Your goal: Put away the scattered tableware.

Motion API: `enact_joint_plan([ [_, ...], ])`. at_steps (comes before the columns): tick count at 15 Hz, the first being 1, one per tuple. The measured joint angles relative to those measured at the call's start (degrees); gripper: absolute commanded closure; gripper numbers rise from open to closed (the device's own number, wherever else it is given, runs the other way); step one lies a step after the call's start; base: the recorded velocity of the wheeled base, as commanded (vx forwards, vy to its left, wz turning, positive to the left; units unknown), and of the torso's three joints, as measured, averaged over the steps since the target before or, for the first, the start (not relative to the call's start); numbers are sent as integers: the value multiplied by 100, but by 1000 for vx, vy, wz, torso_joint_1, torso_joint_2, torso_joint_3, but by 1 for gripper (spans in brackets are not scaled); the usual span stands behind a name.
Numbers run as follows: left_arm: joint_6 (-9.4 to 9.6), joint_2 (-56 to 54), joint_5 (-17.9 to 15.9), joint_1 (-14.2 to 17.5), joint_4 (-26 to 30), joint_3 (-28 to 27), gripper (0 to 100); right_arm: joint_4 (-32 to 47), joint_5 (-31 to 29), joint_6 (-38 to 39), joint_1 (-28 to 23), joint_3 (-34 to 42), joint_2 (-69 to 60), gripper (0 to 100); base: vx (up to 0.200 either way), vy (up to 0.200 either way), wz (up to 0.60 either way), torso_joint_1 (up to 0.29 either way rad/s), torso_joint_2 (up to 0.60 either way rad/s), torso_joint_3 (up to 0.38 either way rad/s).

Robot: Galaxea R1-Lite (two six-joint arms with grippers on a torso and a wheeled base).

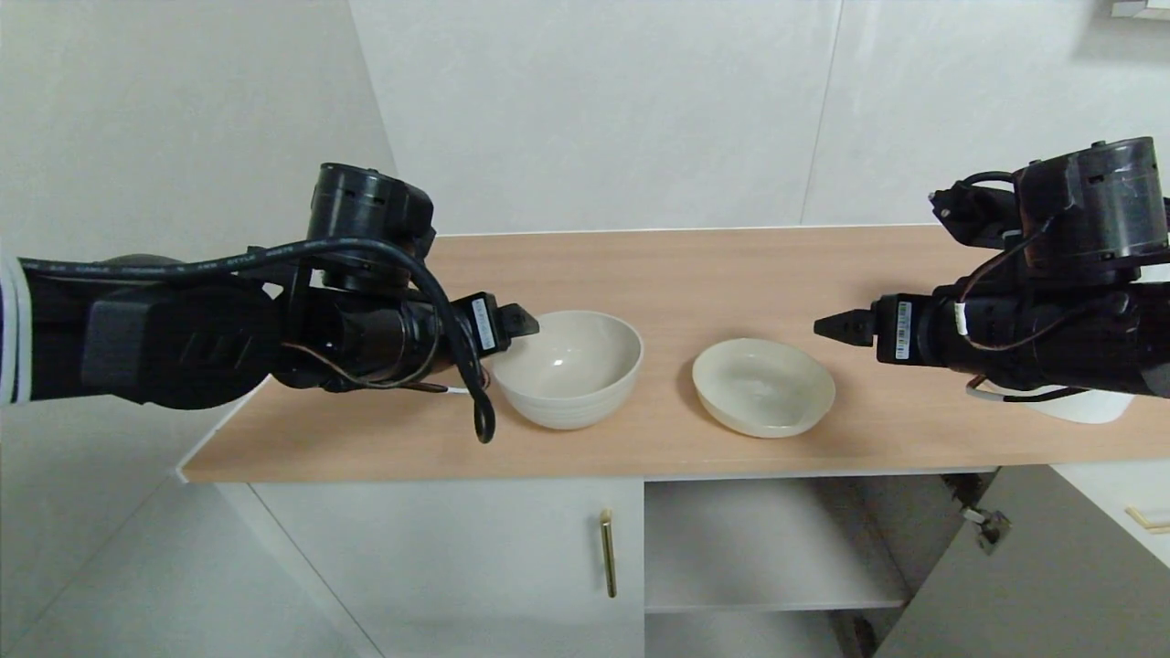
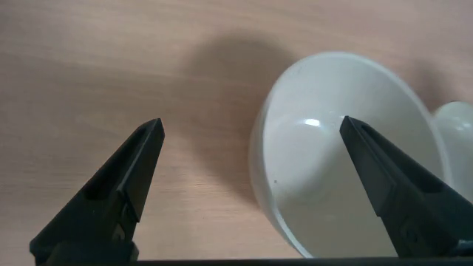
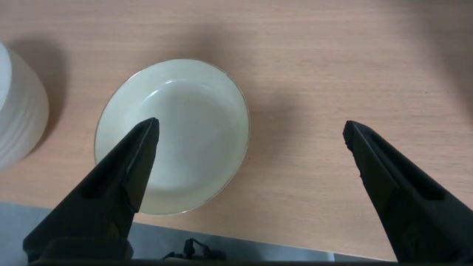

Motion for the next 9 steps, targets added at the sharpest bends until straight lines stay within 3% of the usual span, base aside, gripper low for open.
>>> enact_joint_plan([
  [4, 0, 123, 0, -27, 2, 0, 0, 0, -106, 0, 4, 2, 12, 0, 0, 0, 0, 0, 0, 0],
  [5, -2, 146, 0, -29, 5, 0, 100, 0, -107, -2, 4, 0, 15, 0, 0, 0, 0, 0, 0, 0],
  [9, -6, 199, 4, -96, 10, 0, 100, -1, -115, 0, 4, 2, 17, 0, 0, 0, 0, 0, 0, 0],
])
